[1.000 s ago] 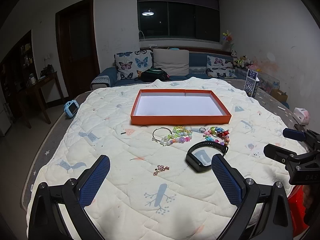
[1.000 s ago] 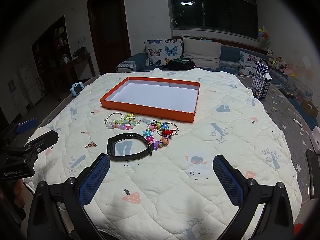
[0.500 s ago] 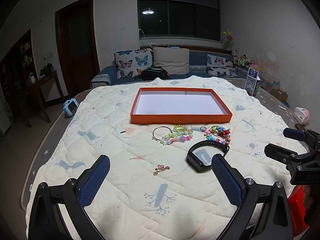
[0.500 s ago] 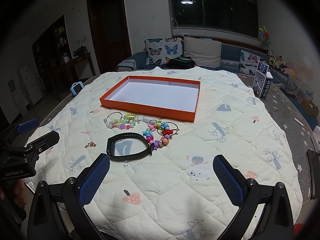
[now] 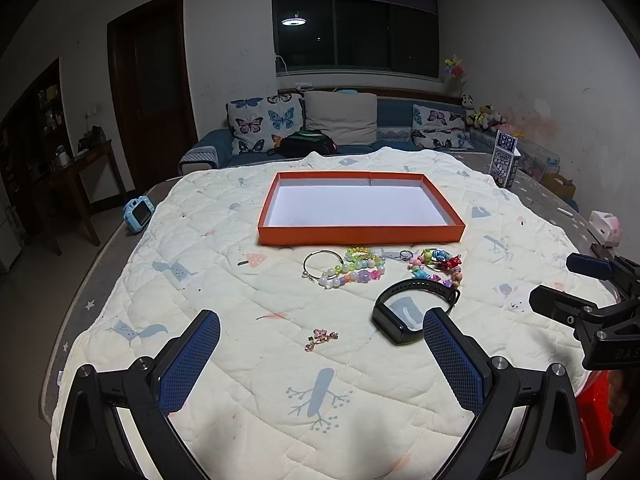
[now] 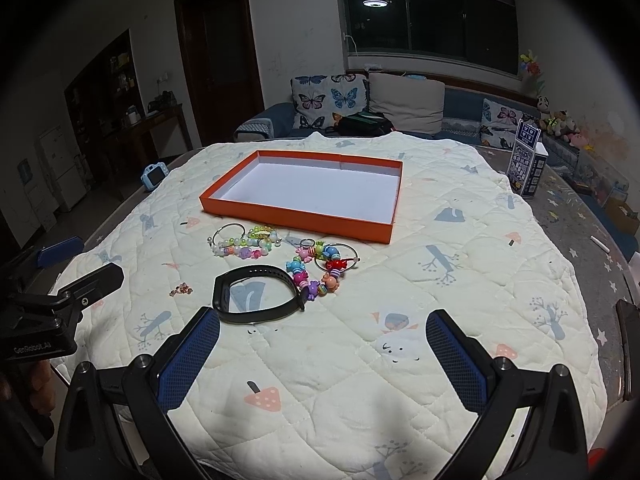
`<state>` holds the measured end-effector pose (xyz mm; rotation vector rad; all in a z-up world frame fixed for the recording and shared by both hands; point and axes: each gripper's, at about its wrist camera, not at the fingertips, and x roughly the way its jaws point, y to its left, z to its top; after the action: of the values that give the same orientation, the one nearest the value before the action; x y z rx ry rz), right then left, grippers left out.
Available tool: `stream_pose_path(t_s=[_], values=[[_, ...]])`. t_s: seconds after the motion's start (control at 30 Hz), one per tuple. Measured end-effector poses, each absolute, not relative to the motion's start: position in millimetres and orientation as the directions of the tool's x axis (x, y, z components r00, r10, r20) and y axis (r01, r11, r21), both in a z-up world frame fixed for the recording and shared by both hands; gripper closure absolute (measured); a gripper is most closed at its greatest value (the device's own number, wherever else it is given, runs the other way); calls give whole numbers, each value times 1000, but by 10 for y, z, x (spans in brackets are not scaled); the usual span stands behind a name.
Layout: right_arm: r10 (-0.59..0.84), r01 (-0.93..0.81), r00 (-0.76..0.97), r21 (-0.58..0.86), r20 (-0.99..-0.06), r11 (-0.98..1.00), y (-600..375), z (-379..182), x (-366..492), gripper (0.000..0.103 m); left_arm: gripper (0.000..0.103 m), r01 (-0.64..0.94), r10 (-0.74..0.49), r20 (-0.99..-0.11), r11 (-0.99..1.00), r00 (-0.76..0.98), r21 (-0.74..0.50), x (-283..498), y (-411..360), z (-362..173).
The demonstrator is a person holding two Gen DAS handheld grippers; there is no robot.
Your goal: Organize jewelry
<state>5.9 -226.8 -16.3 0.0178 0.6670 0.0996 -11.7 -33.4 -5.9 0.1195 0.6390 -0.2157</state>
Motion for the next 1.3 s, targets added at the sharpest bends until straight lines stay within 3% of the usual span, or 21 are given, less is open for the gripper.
stream_pose_path(t_s=[0.5,1.13,1.3], values=[[106,-93,772,53,-627,994,-2287,-191,102,0,0,270,-184,-629,962,756,43,54,-369,-97],[119,-95,742,72,-660,993,-2349,-285,215,0,0,461,-315,-700,887,640,23,420,-543,-462],[133,-110,735,77,-665,991,-2322,-311,263,0,10,454,-322,-715,891,621,-7,481,-445,-529]])
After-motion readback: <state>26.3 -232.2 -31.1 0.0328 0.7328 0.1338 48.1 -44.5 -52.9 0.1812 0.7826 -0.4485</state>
